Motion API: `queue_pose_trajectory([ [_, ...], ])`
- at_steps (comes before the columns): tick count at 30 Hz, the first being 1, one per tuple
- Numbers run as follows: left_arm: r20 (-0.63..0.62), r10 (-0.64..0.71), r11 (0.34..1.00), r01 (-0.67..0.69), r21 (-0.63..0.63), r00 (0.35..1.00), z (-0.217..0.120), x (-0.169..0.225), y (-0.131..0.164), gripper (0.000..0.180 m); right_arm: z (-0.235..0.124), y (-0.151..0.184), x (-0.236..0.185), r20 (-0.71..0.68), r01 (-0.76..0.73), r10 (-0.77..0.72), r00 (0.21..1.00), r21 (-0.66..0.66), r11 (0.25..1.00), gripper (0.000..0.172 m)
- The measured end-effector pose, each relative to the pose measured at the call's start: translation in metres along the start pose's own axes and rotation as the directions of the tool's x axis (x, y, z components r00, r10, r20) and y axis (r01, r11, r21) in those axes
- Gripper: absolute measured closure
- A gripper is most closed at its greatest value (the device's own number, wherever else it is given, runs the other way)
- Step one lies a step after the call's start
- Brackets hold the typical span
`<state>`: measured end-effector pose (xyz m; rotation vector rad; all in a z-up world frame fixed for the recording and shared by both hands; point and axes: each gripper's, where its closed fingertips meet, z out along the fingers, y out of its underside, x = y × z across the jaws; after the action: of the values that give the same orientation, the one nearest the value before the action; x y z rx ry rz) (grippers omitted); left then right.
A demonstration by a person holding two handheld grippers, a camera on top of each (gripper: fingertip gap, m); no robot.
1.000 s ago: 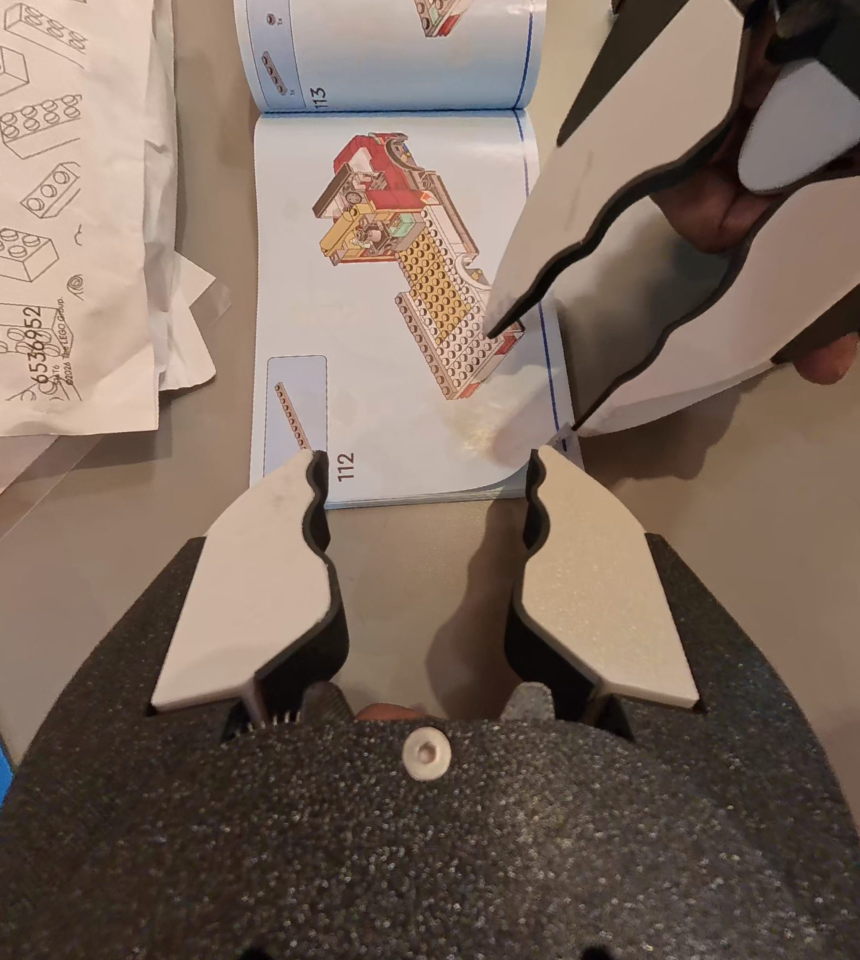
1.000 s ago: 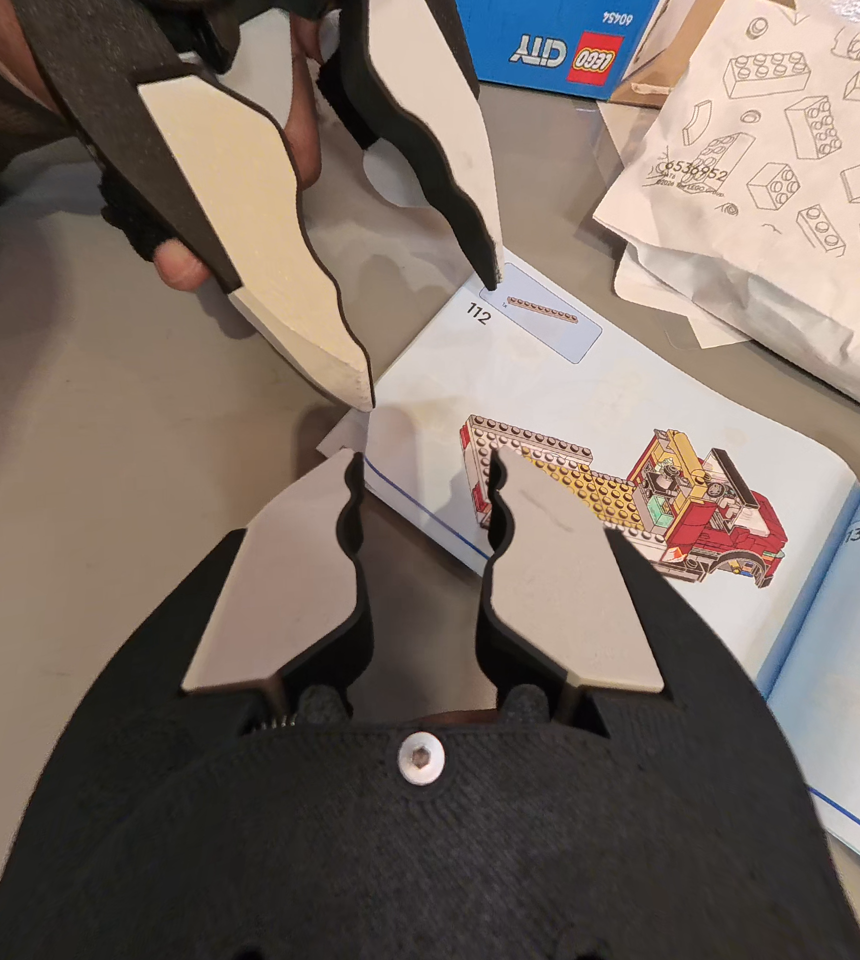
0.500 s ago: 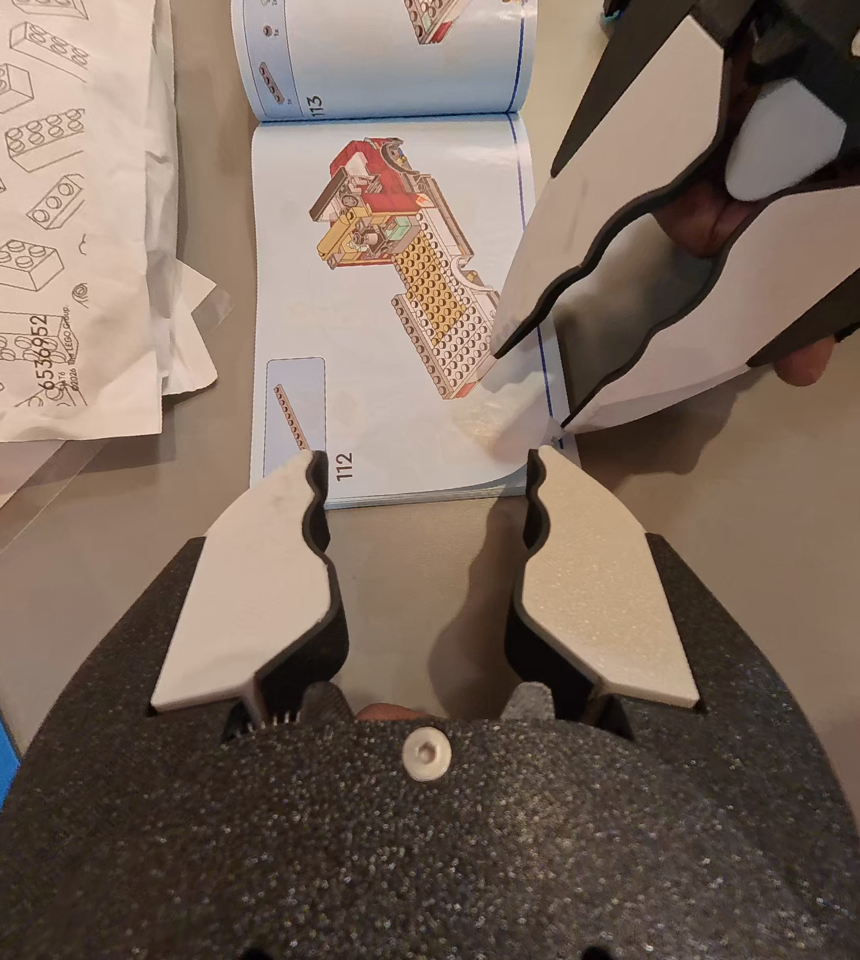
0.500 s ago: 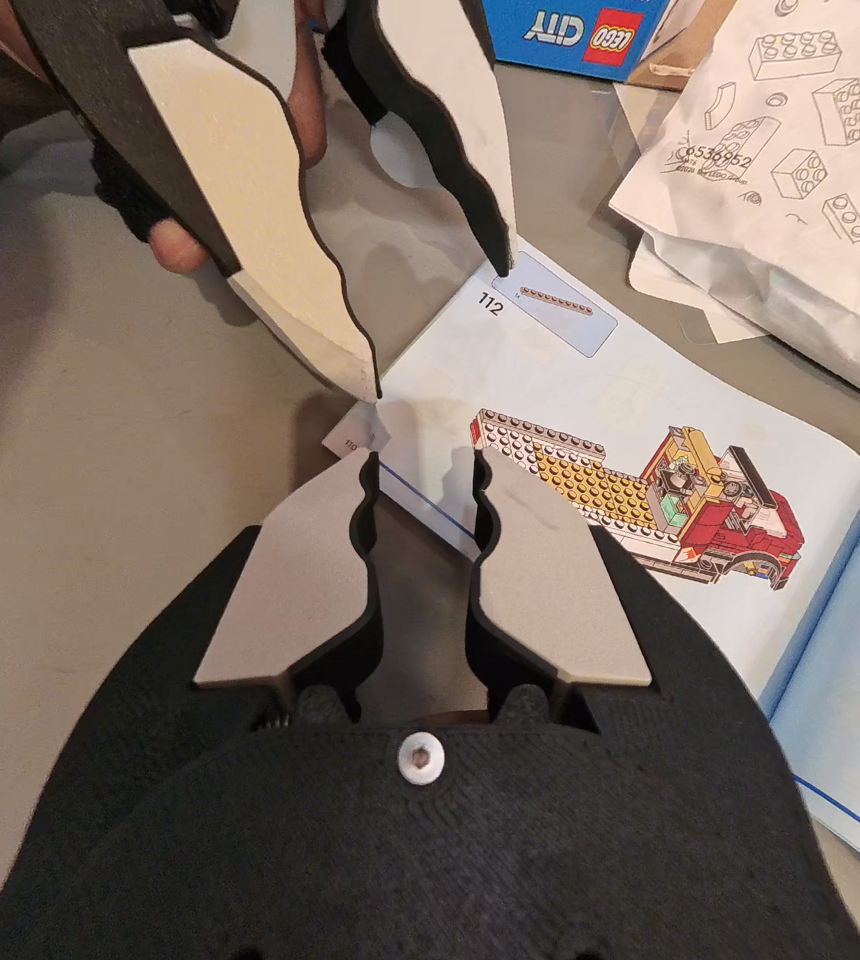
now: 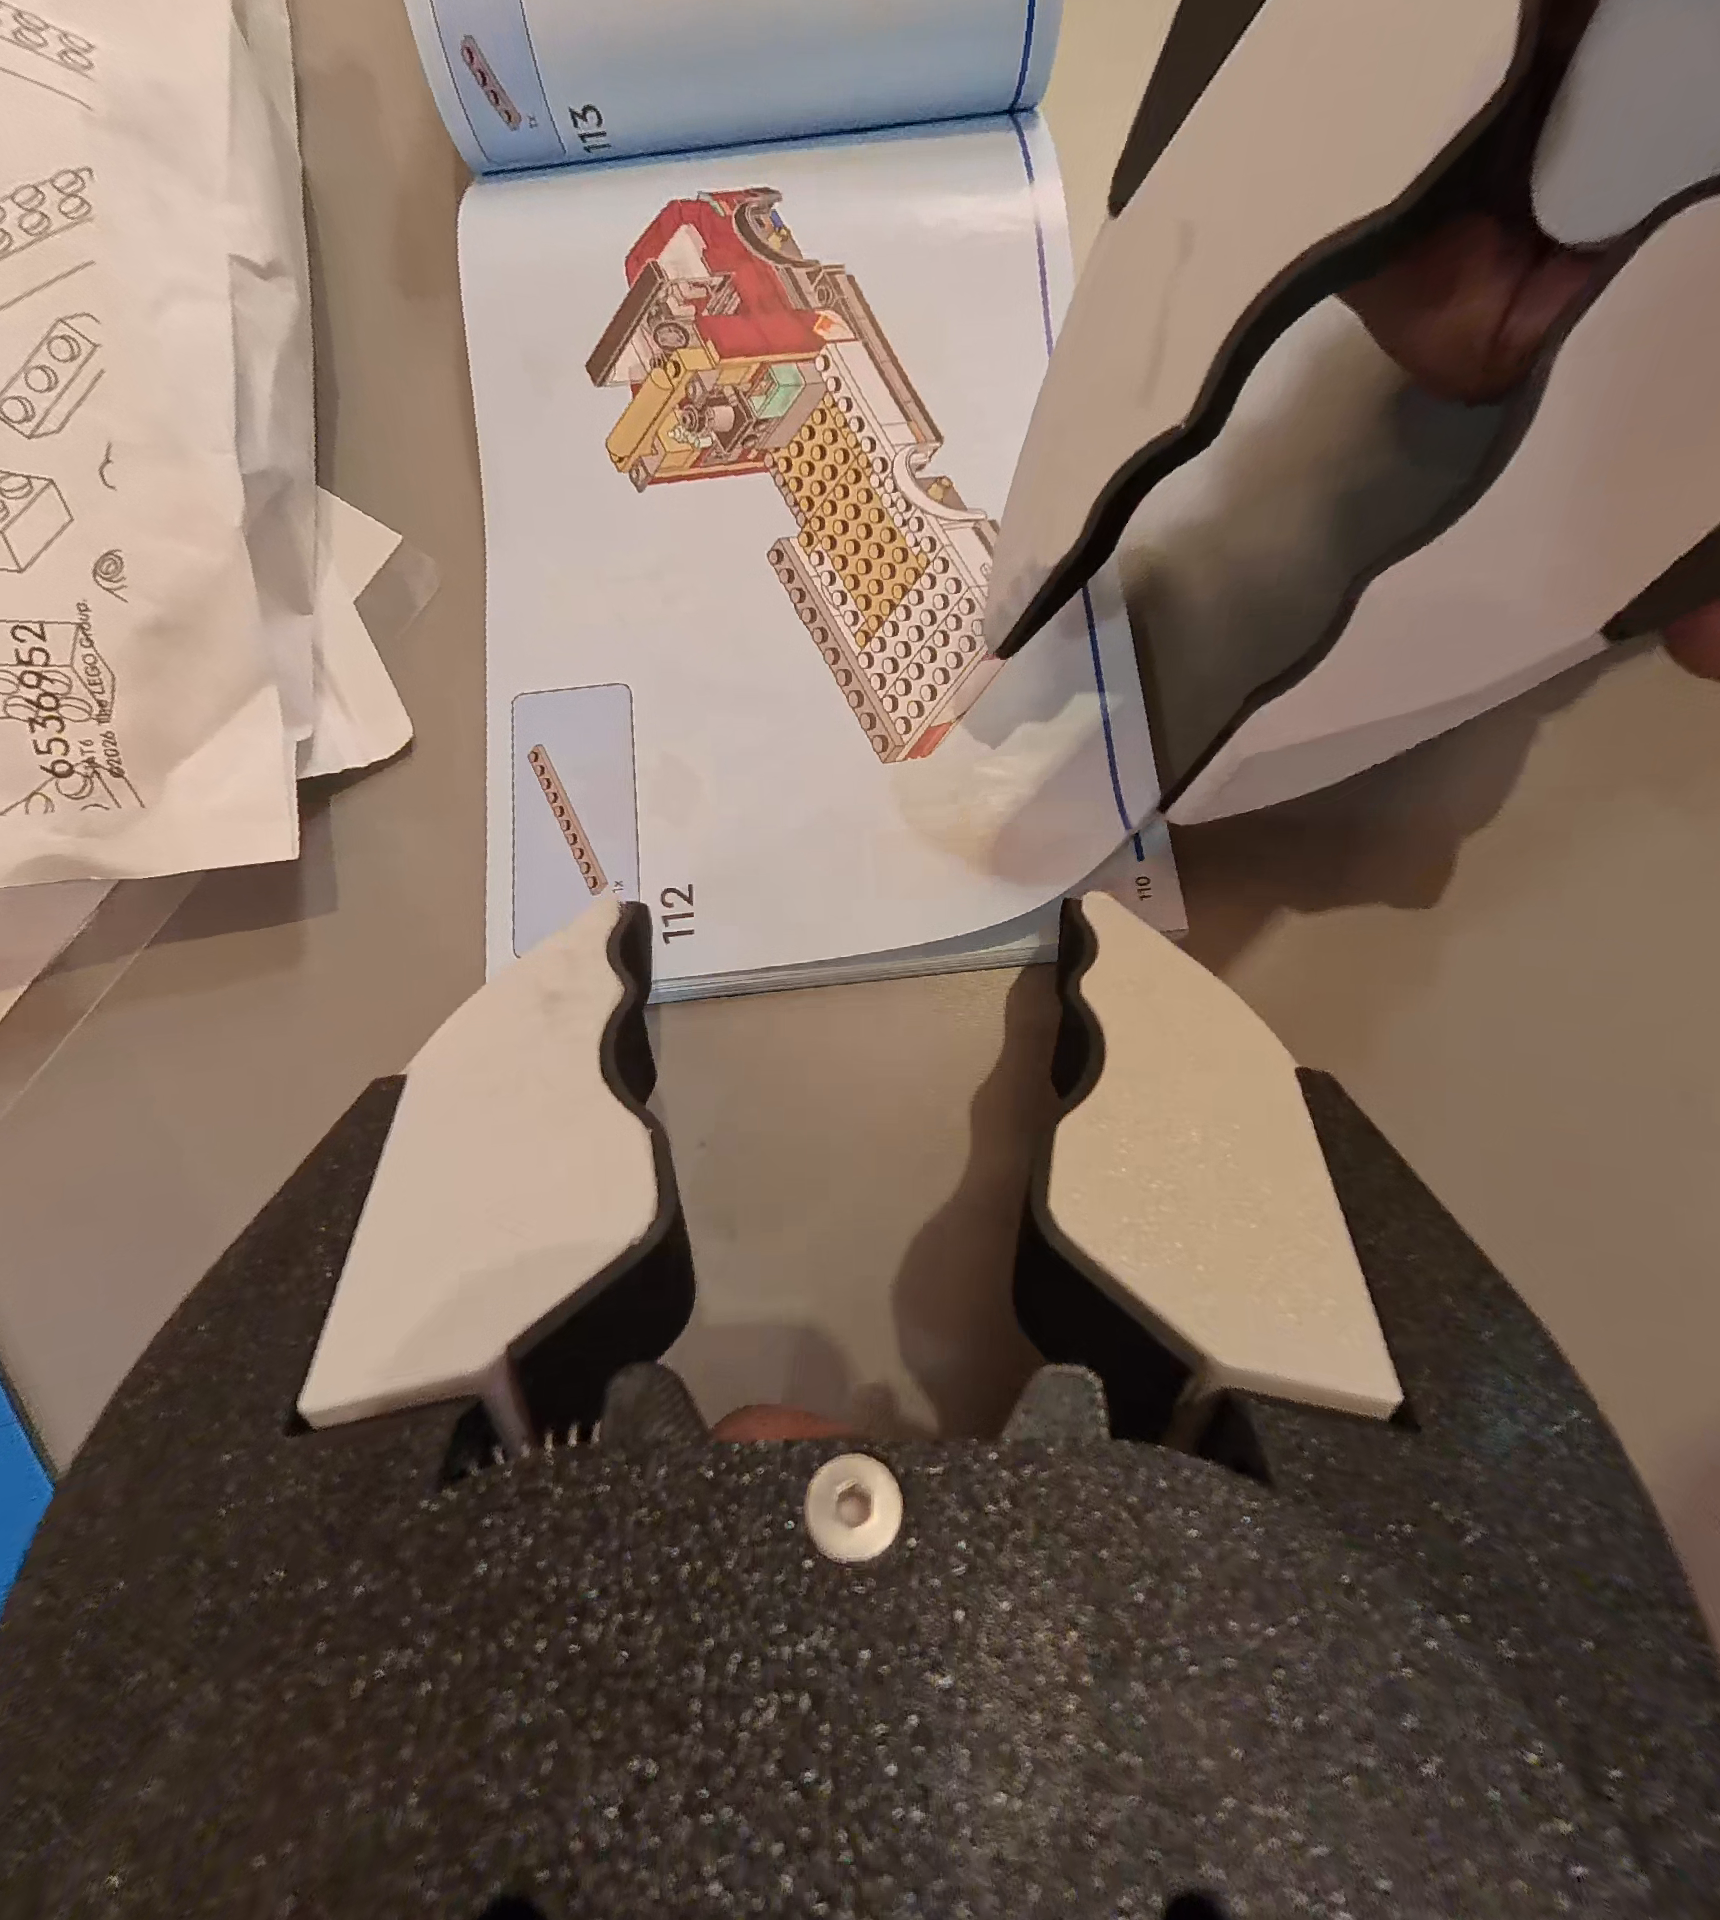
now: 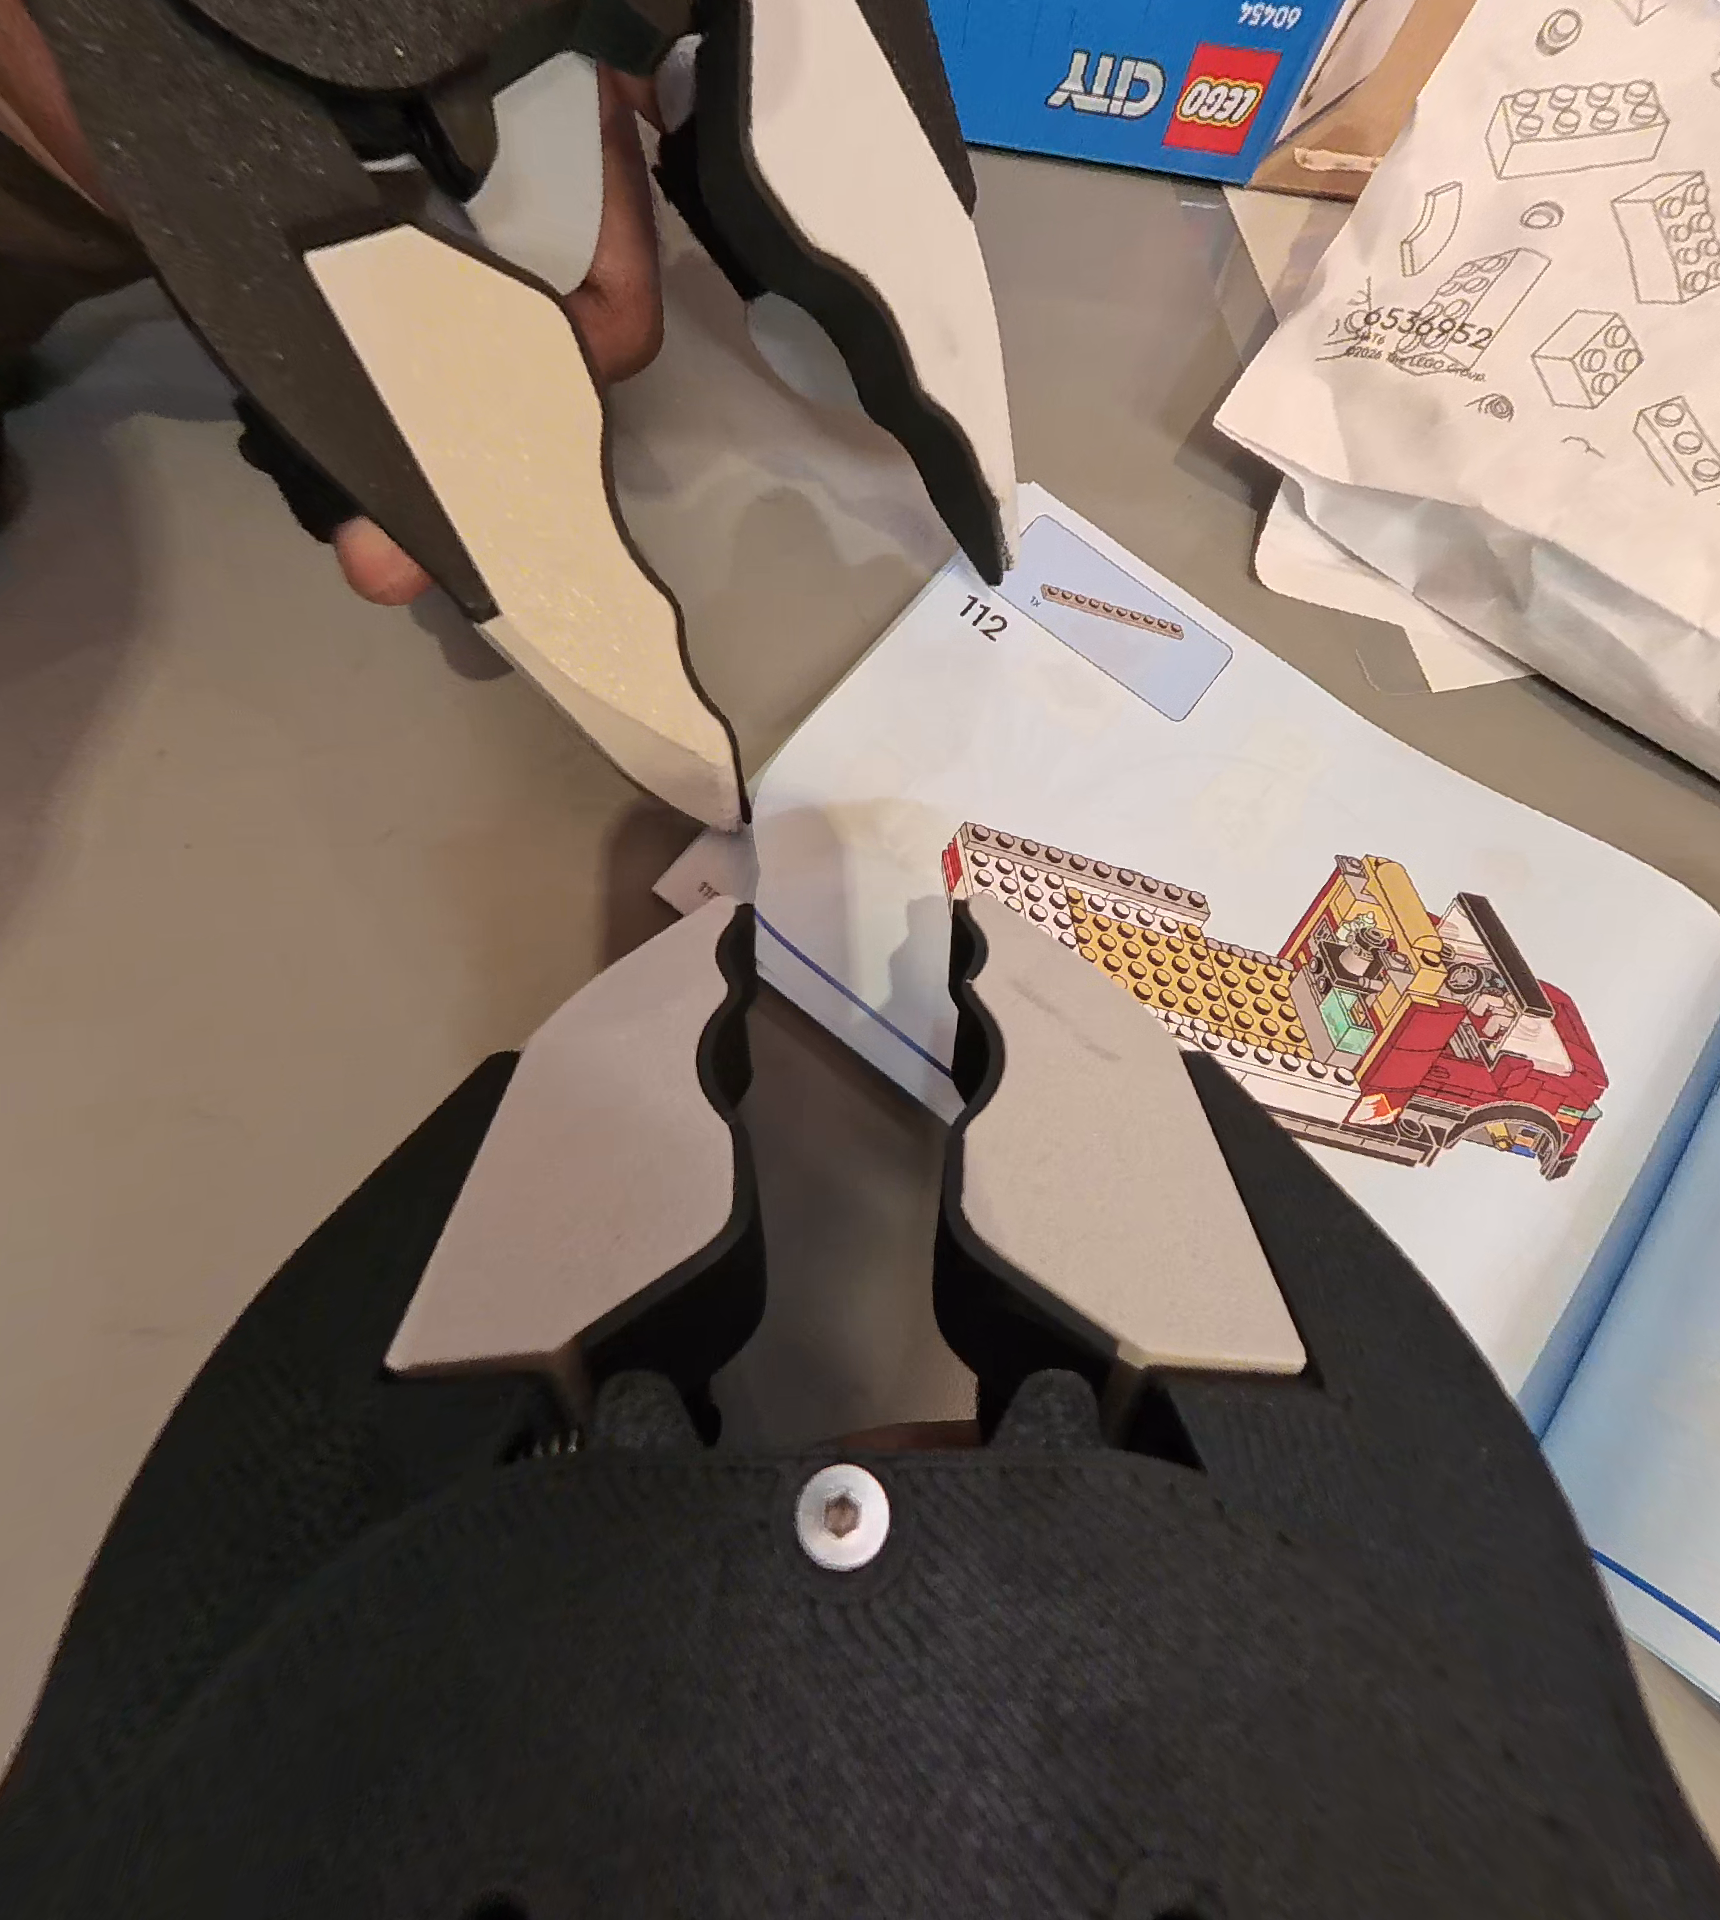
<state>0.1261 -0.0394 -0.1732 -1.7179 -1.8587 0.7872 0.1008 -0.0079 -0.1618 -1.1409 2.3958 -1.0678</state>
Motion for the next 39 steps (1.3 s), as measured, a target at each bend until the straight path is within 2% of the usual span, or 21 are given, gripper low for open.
queue_pose_trajectory([
  [14, 0.011, 0.005, 1.000, -0.005, -0.017, 1.000, 0.001, -0.001, 0.003, 0.105, 0.000, 0.001, -0.006, 0.004, 0.043, -0.043, 0.999, -0.005, 0.999, 0.131],
  [23, 0.021, -0.022, 1.000, 0.021, 0.020, 1.000, 0.000, -0.005, -0.004, 0.105, 0.003, 0.001, -0.008, 0.006, 0.051, -0.051, 0.999, -0.010, 0.999, 0.132],
  [28, 0.022, -0.038, 0.998, 0.037, 0.053, 0.999, -0.002, -0.006, -0.010, 0.105, 0.003, 0.001, -0.008, 0.005, 0.046, -0.046, 0.999, -0.005, 0.999, 0.143],
  [34, 0.029, -0.051, 0.996, 0.049, 0.069, 0.998, -0.003, -0.008, -0.012, 0.106, 0.003, -0.001, -0.010, 0.014, 0.060, -0.060, 0.998, 0.009, 0.998, 0.169],
  [39, 0.039, -0.048, 0.998, 0.046, 0.053, 0.998, -0.002, -0.009, -0.009, 0.106, -0.002, -0.003, -0.004, 0.008, 0.024, -0.024, 1.000, 0.026, 0.999, 0.172],
])
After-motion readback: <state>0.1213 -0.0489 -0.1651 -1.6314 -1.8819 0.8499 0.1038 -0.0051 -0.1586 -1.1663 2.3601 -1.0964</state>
